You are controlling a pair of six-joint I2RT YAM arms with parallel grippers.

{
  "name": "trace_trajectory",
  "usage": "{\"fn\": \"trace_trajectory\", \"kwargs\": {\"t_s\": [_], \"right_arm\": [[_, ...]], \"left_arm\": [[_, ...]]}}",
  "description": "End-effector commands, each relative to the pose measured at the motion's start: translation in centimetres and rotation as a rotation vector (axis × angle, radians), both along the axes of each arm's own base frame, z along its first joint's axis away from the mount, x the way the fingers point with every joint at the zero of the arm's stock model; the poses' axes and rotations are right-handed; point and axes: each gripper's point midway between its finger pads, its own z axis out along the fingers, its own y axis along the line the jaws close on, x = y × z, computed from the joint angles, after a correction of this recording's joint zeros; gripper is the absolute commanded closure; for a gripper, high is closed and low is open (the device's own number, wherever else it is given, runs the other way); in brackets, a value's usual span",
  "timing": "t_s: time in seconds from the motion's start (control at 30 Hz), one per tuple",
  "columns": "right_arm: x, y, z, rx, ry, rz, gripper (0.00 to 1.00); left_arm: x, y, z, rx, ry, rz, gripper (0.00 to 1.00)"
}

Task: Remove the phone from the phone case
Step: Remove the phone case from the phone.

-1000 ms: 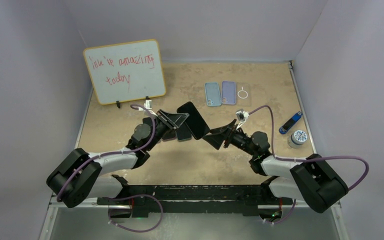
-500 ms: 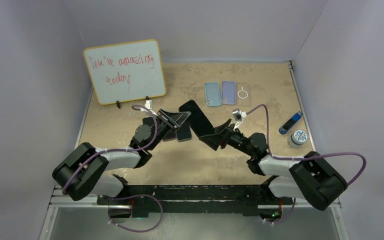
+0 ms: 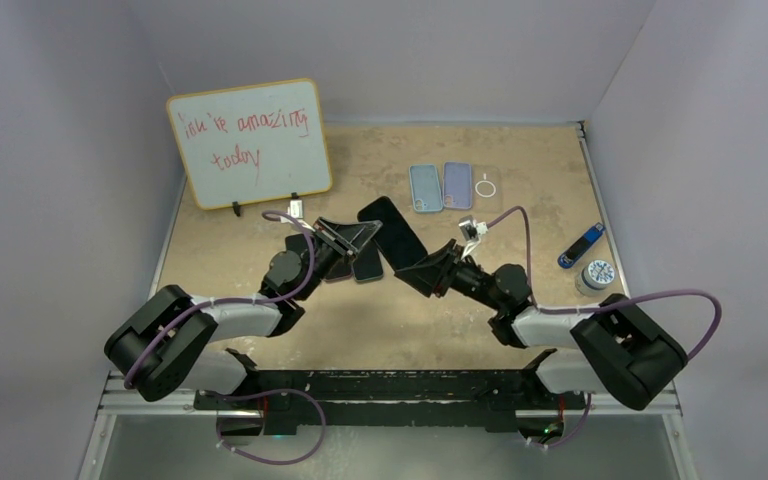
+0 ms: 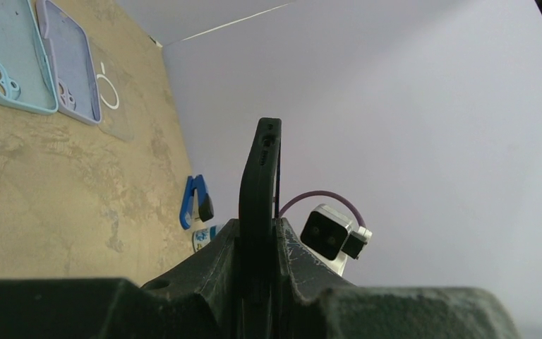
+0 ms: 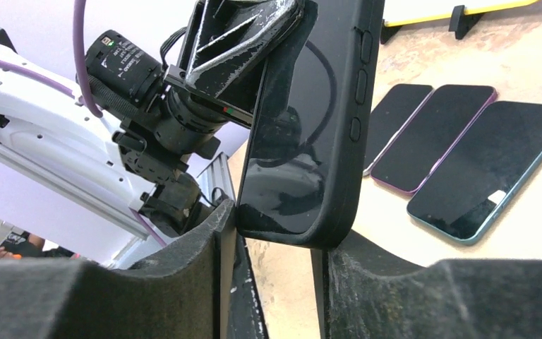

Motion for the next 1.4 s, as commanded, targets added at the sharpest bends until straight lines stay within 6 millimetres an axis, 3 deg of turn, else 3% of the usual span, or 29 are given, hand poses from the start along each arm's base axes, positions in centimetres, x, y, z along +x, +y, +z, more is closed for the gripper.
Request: {"fn": "trace_trajectory", "kwargs": {"t_s": [0.0, 0.27, 0.47, 0.83, 1.1, 1.2, 1.37], "right_arm": [[0.4, 0.3, 2.6, 0.048, -0.113, -0.013, 0.65], [1.1, -0.1, 2.6, 0.007, -0.152, -0.068, 0.81], [1.6, -0.3, 1.9, -0.085, -0.223, -0.086, 0.98], [2.0, -1.6, 0.8, -0.311, -0.497, -0.122, 1.00], [2.9, -1.3, 0.1, -0.365, -0.516, -0.123, 1.00], [2.7, -0.6, 0.8, -0.302, -0.446, -0.100, 1.00], [0.5, 0.7, 4.1, -0.104, -0.378, 0.010, 1.00]], "left_arm": [[-0.8, 0.4, 4.4, -0.127, -0.093, -0.014, 1.00], [-1.3, 0.0, 3.6, -0.105, -0.065, -0.046, 1.00], [-1.8, -1.1, 2.7, -0.060, -0.012, -0.116, 1.00], [-1.8, -1.3, 2.0, 0.055, 0.033, -0.184, 1.00], [-2.4, -1.5, 3.4, 0.066, -0.062, -0.229, 1.00], [-2.8, -1.6, 4.2, 0.058, -0.142, -0.244, 1.00], [-3.5, -1.0, 4.8, 0.025, -0.246, -0.225, 1.00]]}}
